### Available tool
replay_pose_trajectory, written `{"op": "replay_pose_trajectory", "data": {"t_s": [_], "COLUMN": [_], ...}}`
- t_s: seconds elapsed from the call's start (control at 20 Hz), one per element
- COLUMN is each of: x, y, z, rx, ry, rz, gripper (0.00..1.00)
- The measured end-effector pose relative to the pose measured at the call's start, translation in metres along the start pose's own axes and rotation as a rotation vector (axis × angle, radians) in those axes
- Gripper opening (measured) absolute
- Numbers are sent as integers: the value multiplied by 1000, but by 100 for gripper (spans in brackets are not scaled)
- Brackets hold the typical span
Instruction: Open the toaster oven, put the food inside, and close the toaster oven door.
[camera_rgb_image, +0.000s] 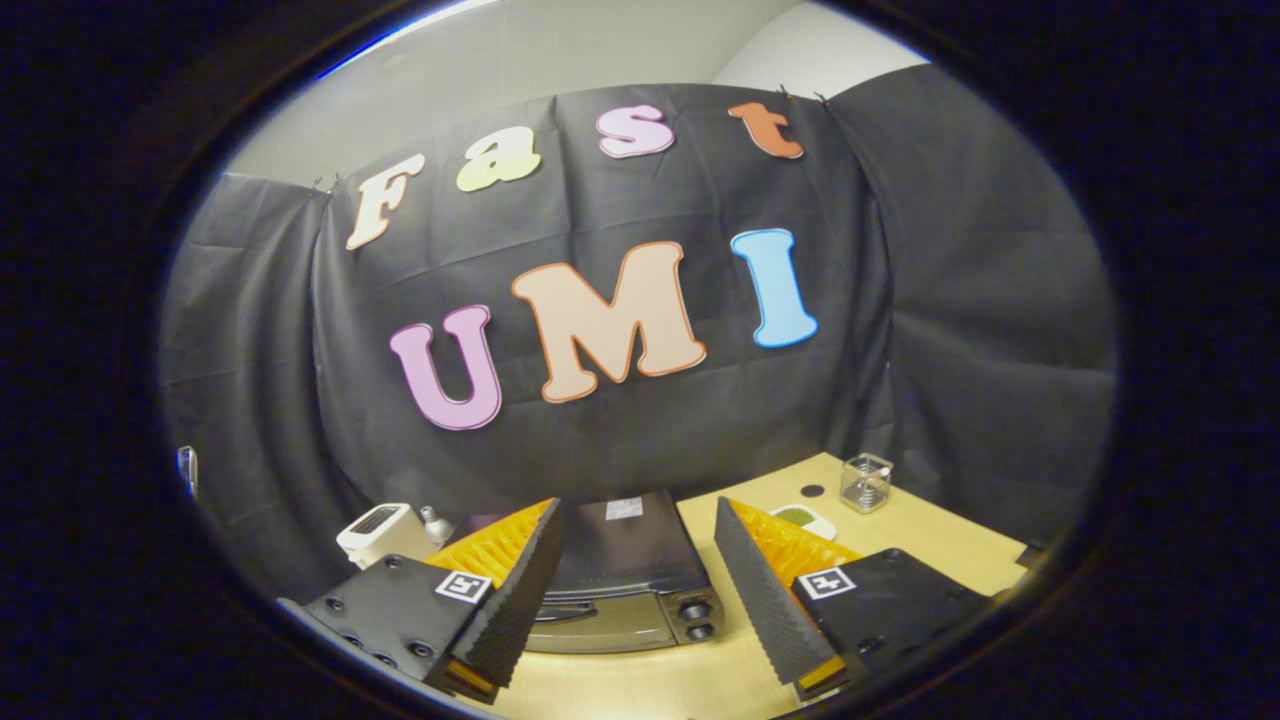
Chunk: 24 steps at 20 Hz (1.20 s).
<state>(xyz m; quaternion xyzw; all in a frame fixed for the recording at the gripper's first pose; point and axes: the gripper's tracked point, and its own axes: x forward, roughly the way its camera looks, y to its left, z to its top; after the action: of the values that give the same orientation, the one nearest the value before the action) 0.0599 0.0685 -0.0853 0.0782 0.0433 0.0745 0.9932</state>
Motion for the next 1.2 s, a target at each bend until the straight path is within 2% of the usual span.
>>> {"op": "replay_pose_trajectory", "data": {"t_s": [0.3,0.65,1.05,1.2], "x": [23,57,75,77], "y": [48,83,102,105], "z": [-54,-97,-145,-148], "rx": [-48,-74,-121,-155], "ry": [50,67,151,136], "rz": [106,119,131,125], "gripper": [96,96,96,96]}}
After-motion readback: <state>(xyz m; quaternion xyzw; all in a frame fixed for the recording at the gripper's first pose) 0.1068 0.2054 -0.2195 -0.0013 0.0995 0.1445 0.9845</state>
